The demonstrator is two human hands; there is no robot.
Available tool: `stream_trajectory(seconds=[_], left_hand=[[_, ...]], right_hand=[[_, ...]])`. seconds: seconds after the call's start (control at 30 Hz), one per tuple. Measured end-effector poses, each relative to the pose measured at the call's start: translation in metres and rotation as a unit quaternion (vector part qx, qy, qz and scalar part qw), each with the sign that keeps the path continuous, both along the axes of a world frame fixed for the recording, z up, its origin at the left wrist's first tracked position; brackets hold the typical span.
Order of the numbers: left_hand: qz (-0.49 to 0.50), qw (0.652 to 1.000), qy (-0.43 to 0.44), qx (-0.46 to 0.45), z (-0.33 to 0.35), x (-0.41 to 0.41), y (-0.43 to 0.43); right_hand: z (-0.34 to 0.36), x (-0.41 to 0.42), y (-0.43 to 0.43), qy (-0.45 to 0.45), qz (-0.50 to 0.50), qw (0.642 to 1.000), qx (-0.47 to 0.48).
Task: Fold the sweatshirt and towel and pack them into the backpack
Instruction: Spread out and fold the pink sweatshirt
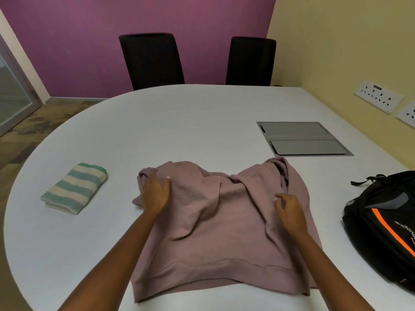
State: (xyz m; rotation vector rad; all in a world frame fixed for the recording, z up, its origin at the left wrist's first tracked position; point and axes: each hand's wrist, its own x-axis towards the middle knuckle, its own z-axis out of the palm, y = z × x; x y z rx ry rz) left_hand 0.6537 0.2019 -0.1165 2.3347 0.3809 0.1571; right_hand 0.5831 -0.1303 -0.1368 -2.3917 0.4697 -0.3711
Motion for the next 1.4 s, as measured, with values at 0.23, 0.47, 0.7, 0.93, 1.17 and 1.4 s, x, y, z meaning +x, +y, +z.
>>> stream_trajectory(seconds=[0.23, 0.47, 0.7, 0.93, 1.17, 1.4], left_hand=[[0.02, 0.991, 0.018, -0.13, 0.011, 0.019, -0.01], [0.059, 0.973, -0.092, -0.205, 0.007, 0.02, 0.01], [0.149, 0.962, -0.124, -0.191, -0.016, -0.002, 0.056], [-0.06, 0.929, 0.364, -0.045, -0.043, -0.016, 0.087], [0.006, 0.992, 0.123, 0.004, -0.025, 0.009, 0.072], [-0.096, 0.989, 0.019, 0.112, -0.006, 0.05, 0.012]], right_hand=[[-0.001, 0.047, -0.008, 0.163, -0.021, 0.986, -0.003], [0.015, 0.048, -0.019, 0.063, -0.015, 0.996, 0.057], [0.045, 0.002, -0.043, -0.031, -0.168, 0.97, 0.174], [0.051, -0.02, -0.042, 0.37, -0.009, 0.926, 0.075], [0.045, 0.007, -0.06, 0.367, 0.003, 0.93, -0.01], [0.049, 0.066, -0.036, 0.102, 0.03, 0.992, -0.07]])
